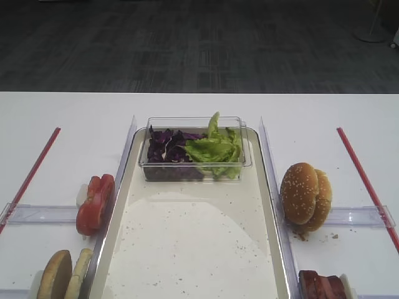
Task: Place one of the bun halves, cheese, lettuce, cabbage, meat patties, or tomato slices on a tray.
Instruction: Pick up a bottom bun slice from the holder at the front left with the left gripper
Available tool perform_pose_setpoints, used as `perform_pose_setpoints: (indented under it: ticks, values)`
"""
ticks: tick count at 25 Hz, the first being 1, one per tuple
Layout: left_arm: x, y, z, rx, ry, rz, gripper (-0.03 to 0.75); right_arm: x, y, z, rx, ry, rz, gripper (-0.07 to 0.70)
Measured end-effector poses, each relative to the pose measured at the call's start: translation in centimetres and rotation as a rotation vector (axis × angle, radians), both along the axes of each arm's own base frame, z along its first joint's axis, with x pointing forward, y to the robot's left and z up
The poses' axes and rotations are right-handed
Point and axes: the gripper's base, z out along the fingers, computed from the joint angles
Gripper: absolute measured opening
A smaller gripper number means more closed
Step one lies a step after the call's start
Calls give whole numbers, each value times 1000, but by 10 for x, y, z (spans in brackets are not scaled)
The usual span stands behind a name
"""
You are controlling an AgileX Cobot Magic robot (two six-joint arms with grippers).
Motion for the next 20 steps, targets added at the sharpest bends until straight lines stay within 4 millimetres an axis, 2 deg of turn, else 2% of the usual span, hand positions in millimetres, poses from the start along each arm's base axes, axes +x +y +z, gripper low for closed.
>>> perform_pose_setpoints:
  ticks: [10, 20]
  values:
    - [46, 1, -15, -10, 317, 0, 347, 0, 0, 0, 0, 0, 0, 445]
    - [74, 2, -35, -17, 551, 0, 347, 0, 0, 0, 3, 0, -2, 445]
